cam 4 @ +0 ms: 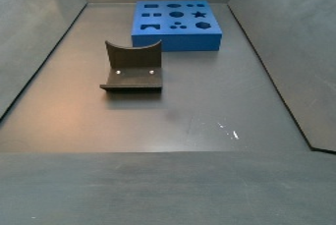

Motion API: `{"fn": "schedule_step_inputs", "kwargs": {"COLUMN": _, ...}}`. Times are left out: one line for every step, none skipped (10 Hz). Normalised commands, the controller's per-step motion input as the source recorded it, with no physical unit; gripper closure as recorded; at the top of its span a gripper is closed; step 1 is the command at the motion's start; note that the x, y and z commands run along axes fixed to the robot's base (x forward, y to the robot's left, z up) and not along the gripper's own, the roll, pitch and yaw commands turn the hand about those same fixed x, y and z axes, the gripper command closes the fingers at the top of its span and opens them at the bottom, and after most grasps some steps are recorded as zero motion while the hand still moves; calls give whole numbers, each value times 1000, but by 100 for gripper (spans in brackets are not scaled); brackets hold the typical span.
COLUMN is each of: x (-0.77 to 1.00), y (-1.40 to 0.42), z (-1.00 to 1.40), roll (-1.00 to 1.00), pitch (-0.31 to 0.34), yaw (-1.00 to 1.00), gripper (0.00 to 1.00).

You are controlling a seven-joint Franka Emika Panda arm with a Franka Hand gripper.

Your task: Insert the double-square object.

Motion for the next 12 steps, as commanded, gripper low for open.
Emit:
{"fn": "schedule_step_inputs", "kwargs": {"x": 697, "y": 86, "z": -1000, "roll": 53, "pitch": 0, "yaw": 17, "gripper": 100}}
{"fn": "schedule_step_inputs", "kwargs": {"x": 700, "y": 111, "z": -1000, "roll": 63, "pitch": 0, "yaw": 31, "gripper": 100}}
{"fn": "schedule_step_inputs", "kwargs": {"x": 751, "y": 134, "z": -1000, "roll": 86, "pitch": 0, "yaw": 23, "gripper": 100}}
{"fn": "schedule_step_inputs", "kwargs": {"x": 671, "y": 366, "z": -743, "roll": 147, "pitch": -23, "yaw": 126, "gripper": 100}}
{"fn": "schedule_step_inputs", "kwargs": {"x": 697, "y": 389, "z": -691, "roll": 220, "pitch": -4, "yaw": 89, "gripper": 100}}
{"fn": "schedule_step_inputs", "kwargs": {"x": 731, "y": 251, "z": -877, "roll": 110, "pitch": -3, "yaw": 71, "gripper": 100}}
{"fn": "schedule_step_inputs", "kwargs": {"x": 763, "y": 3, "z": -1000, "roll": 73, "pitch": 0, "yaw": 0, "gripper": 100}}
{"fn": "schedule_step_inputs", "kwargs": {"x": 431, "y": -114, "z": -811, "roll": 0, "pitch": -97, "yaw": -20, "gripper": 100}}
{"fn": "schedule_step_inputs", "kwargs": {"x": 471, "y": -294, "z": -500, "roll": 0, "pitch": 0, "yaw": 0, "gripper": 100}}
{"fn": "schedule_step_inputs", "kwargs": {"x": 469, "y": -206, "z": -357, "roll": 6, "pitch": 39, "yaw": -49, "gripper": 100}}
{"fn": "schedule_step_inputs", "kwargs": {"x": 397, "y": -71, "z": -337, "roll": 30, "pitch": 53, "yaw": -94, "gripper": 100}}
{"fn": "schedule_step_inputs", "kwargs": {"x": 297, "y": 0, "z": -260, "roll": 106, "pitch": 90, "yaw": -26, "gripper": 100}}
